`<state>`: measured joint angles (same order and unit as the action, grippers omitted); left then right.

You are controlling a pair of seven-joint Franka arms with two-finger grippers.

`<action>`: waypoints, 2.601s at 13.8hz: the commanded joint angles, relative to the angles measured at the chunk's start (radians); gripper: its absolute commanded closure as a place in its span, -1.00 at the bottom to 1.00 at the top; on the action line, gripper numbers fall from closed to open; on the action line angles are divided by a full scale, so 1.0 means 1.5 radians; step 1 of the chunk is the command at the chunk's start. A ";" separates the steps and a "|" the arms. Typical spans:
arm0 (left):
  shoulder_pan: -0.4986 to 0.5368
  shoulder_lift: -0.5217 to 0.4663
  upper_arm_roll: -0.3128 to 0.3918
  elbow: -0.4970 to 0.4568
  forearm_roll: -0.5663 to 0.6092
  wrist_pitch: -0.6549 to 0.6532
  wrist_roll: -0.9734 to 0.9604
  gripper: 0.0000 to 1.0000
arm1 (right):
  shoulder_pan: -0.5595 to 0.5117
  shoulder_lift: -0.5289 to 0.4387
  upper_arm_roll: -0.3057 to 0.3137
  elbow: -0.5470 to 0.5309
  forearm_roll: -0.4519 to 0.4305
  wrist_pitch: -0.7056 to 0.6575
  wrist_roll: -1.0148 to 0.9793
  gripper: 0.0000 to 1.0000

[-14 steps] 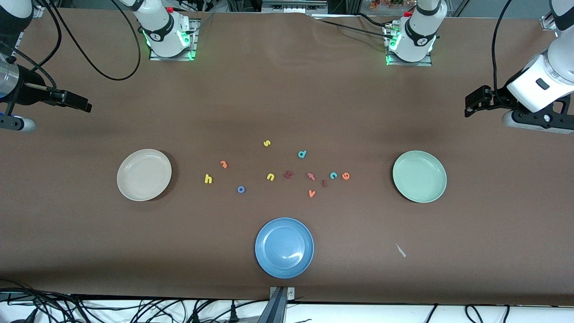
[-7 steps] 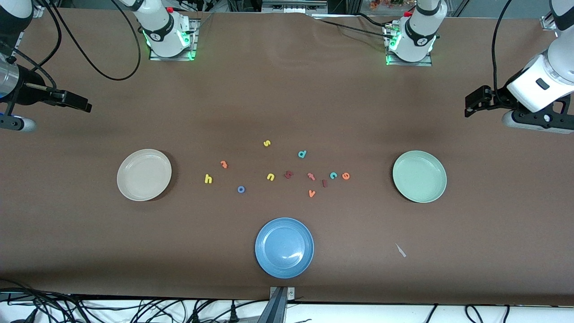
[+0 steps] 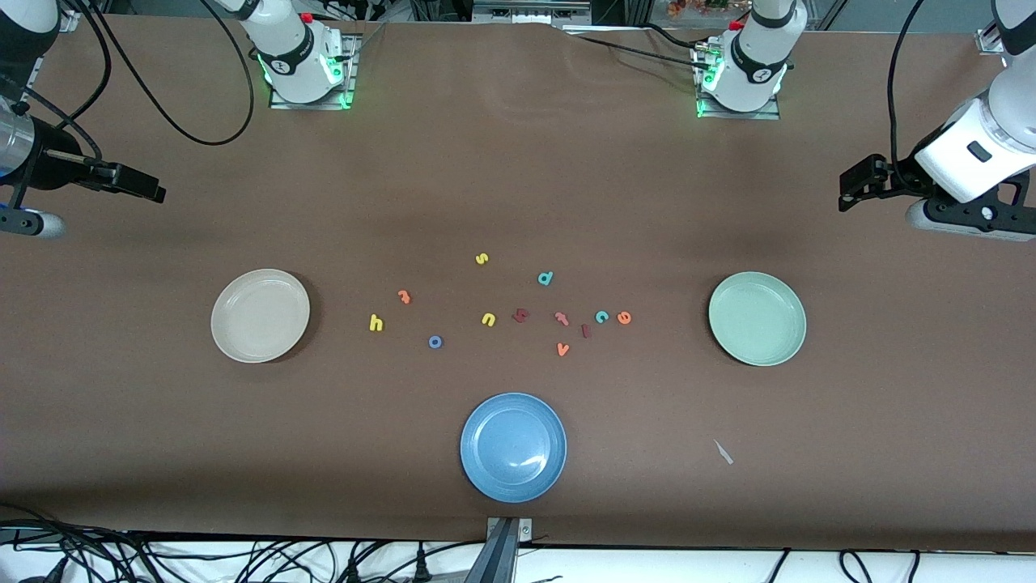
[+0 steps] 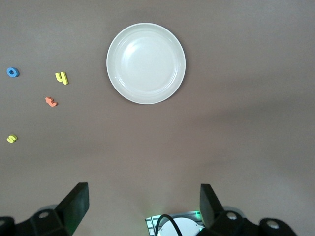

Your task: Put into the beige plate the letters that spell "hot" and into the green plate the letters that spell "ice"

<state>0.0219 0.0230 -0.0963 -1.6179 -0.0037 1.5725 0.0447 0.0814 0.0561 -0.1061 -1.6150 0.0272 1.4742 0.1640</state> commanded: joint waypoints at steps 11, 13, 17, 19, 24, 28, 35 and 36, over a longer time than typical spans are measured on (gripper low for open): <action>0.005 0.007 -0.006 0.020 0.003 -0.001 0.010 -1.00 | -0.003 0.003 0.001 0.012 -0.001 0.012 0.007 -1.00; 0.005 0.010 -0.006 0.021 0.003 -0.001 0.008 -1.00 | -0.003 0.005 0.001 0.012 -0.001 0.012 0.007 -1.00; 0.004 0.011 -0.006 0.024 0.003 -0.002 0.007 -1.00 | -0.003 0.005 0.001 0.012 -0.001 0.010 0.007 -1.00; 0.004 0.011 -0.006 0.023 0.003 -0.002 0.008 -1.00 | -0.003 0.005 0.002 0.014 0.000 0.005 0.009 -1.00; 0.004 0.011 -0.007 0.019 0.002 -0.013 0.013 -1.00 | -0.003 0.018 0.002 0.018 0.002 0.005 -0.001 -1.00; -0.005 0.024 -0.009 0.016 0.002 -0.051 0.017 -1.00 | 0.006 0.059 0.008 0.020 0.002 0.012 0.004 -1.00; -0.039 0.101 -0.044 0.024 -0.057 -0.094 0.079 -1.00 | 0.111 0.191 0.040 0.018 0.086 0.205 0.100 -1.00; -0.041 0.126 -0.045 0.023 -0.065 -0.057 0.087 -1.00 | 0.118 0.222 0.040 0.017 0.086 0.241 0.108 -1.00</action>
<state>-0.0363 0.1439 -0.1661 -1.6147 -0.0614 1.4430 0.1227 0.2299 0.3135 -0.0417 -1.6158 0.1387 1.7734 0.2929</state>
